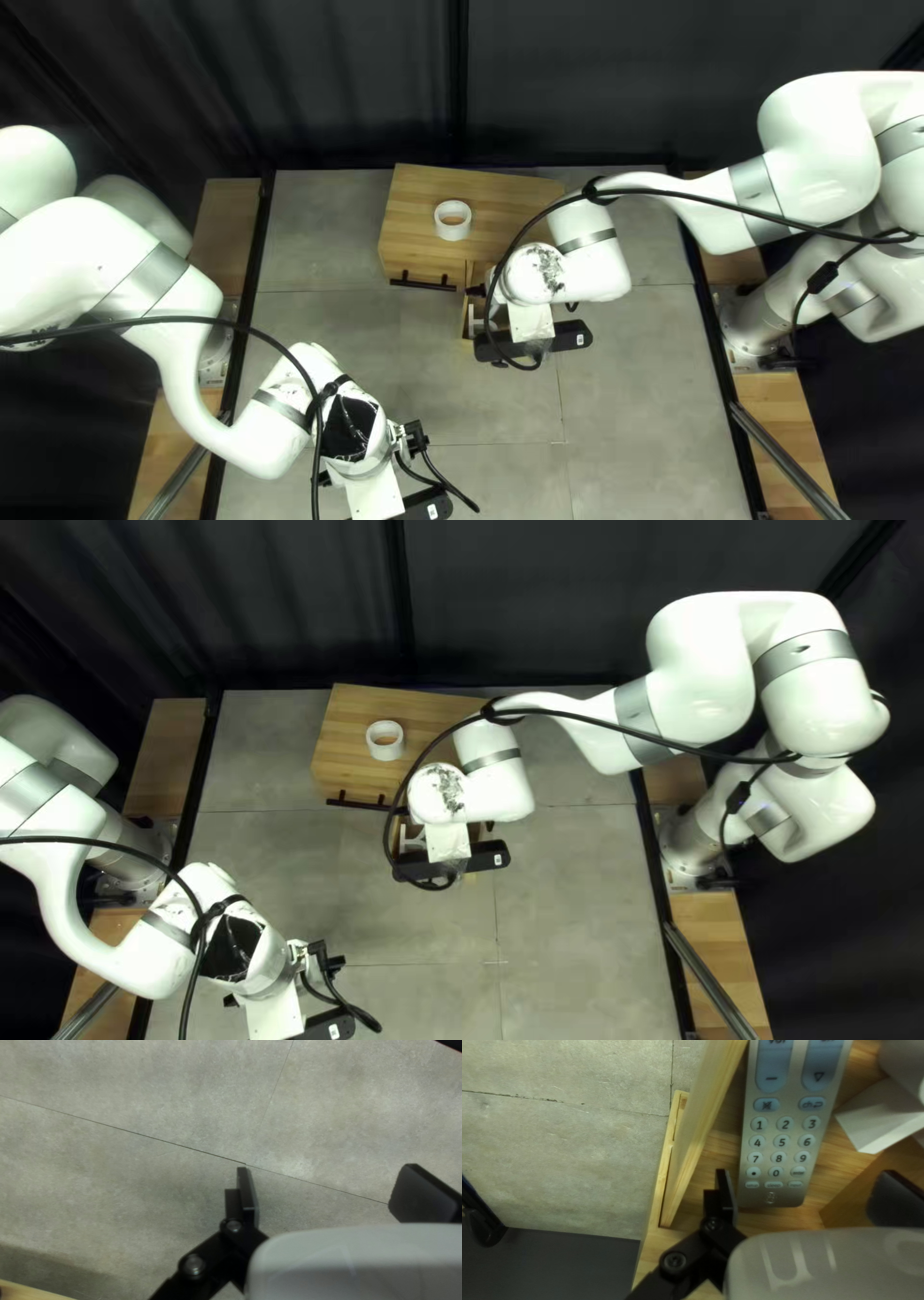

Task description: Open drawers and place objects into drawer and close

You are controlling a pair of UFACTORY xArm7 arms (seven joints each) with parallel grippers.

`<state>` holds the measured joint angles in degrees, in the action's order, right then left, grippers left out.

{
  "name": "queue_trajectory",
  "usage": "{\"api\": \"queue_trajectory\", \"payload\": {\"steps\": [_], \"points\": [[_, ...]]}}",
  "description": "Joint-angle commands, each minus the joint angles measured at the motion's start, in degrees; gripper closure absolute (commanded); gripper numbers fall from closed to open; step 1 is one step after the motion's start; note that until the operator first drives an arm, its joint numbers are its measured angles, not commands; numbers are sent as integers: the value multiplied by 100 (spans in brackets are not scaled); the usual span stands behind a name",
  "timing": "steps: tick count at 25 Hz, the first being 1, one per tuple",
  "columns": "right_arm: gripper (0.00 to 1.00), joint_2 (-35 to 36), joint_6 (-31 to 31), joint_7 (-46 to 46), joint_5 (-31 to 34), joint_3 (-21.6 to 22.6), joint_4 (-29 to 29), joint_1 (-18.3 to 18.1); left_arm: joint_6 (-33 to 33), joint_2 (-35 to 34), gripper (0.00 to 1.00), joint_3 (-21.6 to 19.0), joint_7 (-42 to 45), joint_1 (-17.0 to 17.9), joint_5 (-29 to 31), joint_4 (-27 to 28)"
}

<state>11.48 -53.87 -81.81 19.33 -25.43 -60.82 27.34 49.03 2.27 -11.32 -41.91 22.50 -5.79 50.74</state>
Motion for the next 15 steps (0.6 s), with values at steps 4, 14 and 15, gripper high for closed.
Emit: {"api": "queue_trajectory", "payload": {"steps": [4, 14, 15], "points": [[0, -29, 24, -28, 14, -19, 25, -22, 0, 0, 0, 0, 0, 0, 0, 0], [0, 16, 72, 5, -25, -24, 31, -38, 0, 0, 0, 0, 0, 0, 0, 0], [0, 34, 81, 6, -36, -23, 23, -43, 0, 0, 0, 0, 0, 0, 0, 0]]}}
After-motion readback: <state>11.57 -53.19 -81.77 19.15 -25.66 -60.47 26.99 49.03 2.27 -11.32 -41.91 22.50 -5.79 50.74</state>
